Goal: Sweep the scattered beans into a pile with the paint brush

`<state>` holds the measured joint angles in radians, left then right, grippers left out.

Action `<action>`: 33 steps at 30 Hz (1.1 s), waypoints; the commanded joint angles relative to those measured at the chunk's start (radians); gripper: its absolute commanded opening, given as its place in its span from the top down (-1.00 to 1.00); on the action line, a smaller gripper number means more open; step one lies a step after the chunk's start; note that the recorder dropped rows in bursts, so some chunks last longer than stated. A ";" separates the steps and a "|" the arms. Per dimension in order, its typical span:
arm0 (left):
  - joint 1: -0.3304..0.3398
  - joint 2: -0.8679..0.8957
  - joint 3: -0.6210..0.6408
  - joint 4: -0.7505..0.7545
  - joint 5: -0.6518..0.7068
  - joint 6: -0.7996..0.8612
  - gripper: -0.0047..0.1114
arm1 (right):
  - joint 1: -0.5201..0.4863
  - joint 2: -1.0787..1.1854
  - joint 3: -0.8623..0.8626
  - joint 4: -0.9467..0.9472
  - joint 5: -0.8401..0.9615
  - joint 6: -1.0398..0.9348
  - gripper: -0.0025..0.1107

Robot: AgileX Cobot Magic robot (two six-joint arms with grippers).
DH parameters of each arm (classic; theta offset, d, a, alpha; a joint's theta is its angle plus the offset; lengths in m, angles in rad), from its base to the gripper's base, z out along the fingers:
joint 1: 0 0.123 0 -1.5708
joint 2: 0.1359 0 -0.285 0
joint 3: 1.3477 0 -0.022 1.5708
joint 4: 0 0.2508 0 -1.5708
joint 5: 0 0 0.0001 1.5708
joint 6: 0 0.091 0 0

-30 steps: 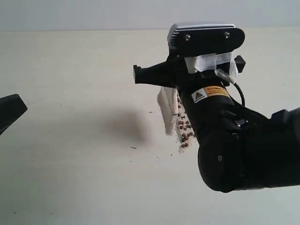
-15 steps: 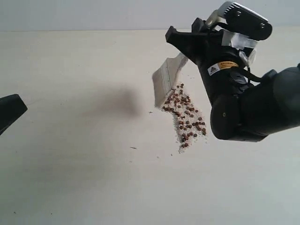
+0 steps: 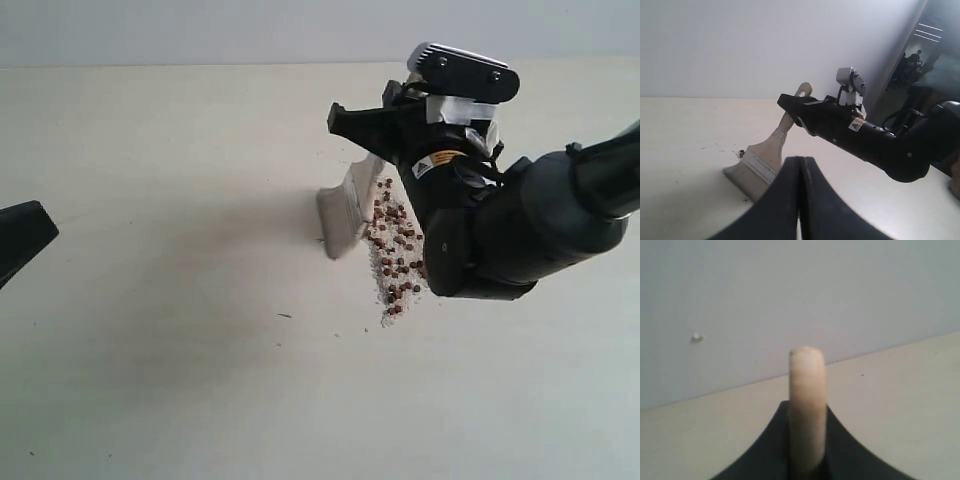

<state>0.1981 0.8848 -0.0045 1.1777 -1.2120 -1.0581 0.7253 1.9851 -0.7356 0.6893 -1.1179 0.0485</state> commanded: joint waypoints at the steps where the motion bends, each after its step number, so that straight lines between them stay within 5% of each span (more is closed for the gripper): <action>1: 0.001 -0.006 0.005 -0.005 -0.009 -0.008 0.92 | -0.006 0.004 -0.004 0.048 -0.003 -0.152 0.96; 17: 0.001 -0.006 0.005 -0.005 -0.009 -0.008 0.92 | -0.004 -0.128 0.012 -0.070 0.029 -0.147 0.96; 26: 0.001 -0.006 0.005 -0.005 -0.009 -0.008 0.92 | -0.004 -0.455 0.301 -0.018 -0.103 -0.184 0.96; 33: 0.001 -0.006 0.005 -0.005 -0.009 -0.008 0.92 | -0.004 -0.428 0.378 0.014 -0.066 -0.395 0.96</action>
<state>0.1981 0.8848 -0.0045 1.1777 -1.2120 -1.0581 0.7253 1.5260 -0.3623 0.7175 -1.1787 -0.2894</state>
